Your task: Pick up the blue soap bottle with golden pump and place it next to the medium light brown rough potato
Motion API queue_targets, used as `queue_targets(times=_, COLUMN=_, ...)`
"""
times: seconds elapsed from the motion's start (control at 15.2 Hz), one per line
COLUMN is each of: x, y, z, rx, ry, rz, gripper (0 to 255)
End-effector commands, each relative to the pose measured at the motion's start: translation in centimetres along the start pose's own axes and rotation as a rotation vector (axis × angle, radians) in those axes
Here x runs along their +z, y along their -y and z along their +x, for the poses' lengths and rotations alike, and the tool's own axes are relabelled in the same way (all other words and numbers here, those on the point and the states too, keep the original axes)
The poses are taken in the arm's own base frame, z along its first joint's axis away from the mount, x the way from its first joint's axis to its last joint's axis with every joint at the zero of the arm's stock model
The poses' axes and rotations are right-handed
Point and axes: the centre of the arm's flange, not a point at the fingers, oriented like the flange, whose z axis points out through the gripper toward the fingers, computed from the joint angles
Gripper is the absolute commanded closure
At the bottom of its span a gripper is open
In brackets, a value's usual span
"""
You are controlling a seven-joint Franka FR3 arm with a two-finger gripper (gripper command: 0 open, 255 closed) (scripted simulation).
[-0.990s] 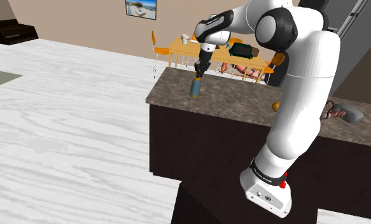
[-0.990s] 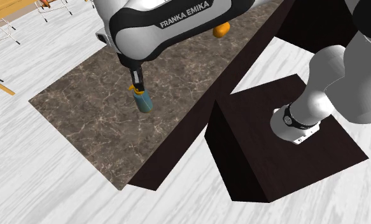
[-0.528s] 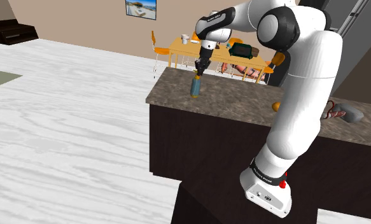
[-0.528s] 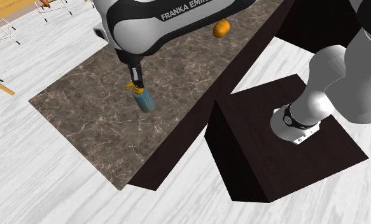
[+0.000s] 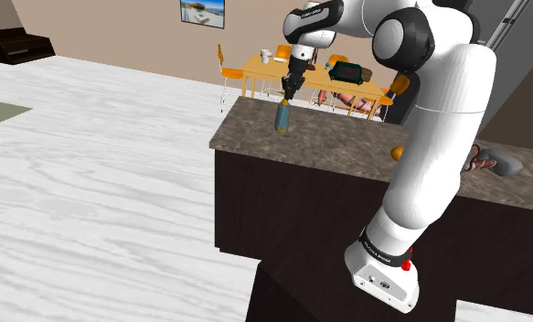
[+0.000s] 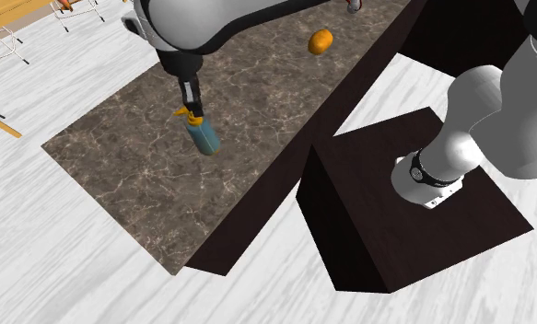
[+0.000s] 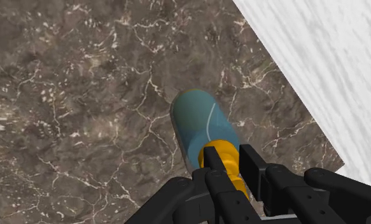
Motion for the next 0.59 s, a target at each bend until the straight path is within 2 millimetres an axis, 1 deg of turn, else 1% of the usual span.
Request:
queue_targets(times=0.0, x=-1.1, y=0.1, z=-0.1, rx=0.000, ry=0.000, rz=0.000, gripper=255)
queue_targets(times=0.53, x=-5.3, y=0.4, z=0.1, rx=0.000, ry=0.000, rz=0.000, gripper=255)
